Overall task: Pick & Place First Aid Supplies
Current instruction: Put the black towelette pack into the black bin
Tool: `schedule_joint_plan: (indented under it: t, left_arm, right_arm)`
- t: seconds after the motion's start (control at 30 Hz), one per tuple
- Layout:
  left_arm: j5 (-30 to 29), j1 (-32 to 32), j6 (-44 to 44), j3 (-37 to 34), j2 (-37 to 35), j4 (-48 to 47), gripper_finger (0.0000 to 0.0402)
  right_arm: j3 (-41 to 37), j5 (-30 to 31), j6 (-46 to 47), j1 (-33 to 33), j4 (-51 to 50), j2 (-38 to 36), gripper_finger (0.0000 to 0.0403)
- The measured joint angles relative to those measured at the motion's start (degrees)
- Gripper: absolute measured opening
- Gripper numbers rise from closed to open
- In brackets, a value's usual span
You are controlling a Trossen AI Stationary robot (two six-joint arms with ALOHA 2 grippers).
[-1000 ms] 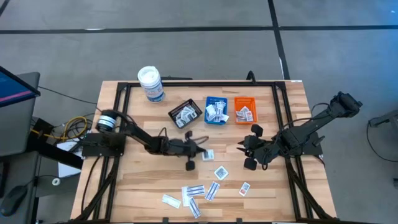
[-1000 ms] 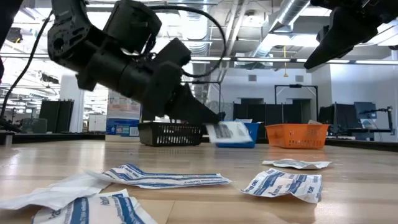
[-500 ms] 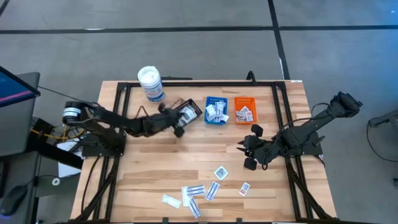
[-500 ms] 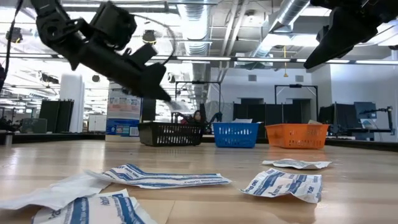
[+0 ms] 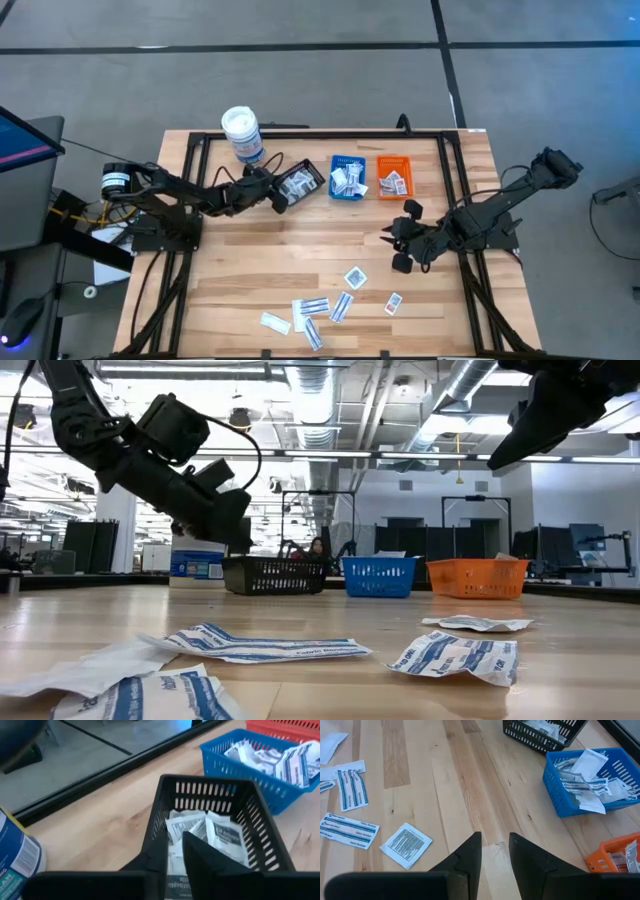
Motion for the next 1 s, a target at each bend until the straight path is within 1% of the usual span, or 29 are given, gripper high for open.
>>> schedule_joint_plan:
  t: [0.17, 0.33, 0.4, 0.5, 0.57, 0.63, 1.0]
  left_arm:
    - [0.0, 0.0, -0.1, 0.0, 0.0, 0.5, 0.0093]
    - [0.7, -0.2, -2.3, 0.0, 0.0, 0.5, 0.0107]
    - [3.3, -0.7, -2.9, 0.0, 0.0, 1.2, 0.0107]
    - [9.1, -2.1, -2.9, 0.0, 0.0, 3.2, 0.0108]
    - [11.7, -3.5, -2.9, 0.0, 0.0, 4.6, 0.0108]
    - [12.8, -5.3, -2.9, 0.0, 0.0, 5.9, 0.0108]
    - [13.2, -18.9, -2.9, 0.0, 0.0, 7.0, 0.0108]
  right_arm:
    - [0.0, 0.0, 0.0, 0.0, 0.0, 0.0, 0.0092]
    - [0.0, 0.0, 0.0, -0.1, 0.0, 0.0, 0.0092]
    - [0.0, 0.0, 0.0, -0.1, 0.0, 0.0, 0.0092]
    - [0.0, 0.0, 0.0, -0.1, 0.0, 0.0, 0.0092]
    - [0.0, 0.0, 0.0, -0.1, 0.0, 0.0, 0.0092]
    - [0.0, 0.0, 0.0, -0.1, 0.0, 0.0, 0.0092]
    - [0.0, 0.0, 0.0, -0.1, 0.0, 0.0, 0.0092]
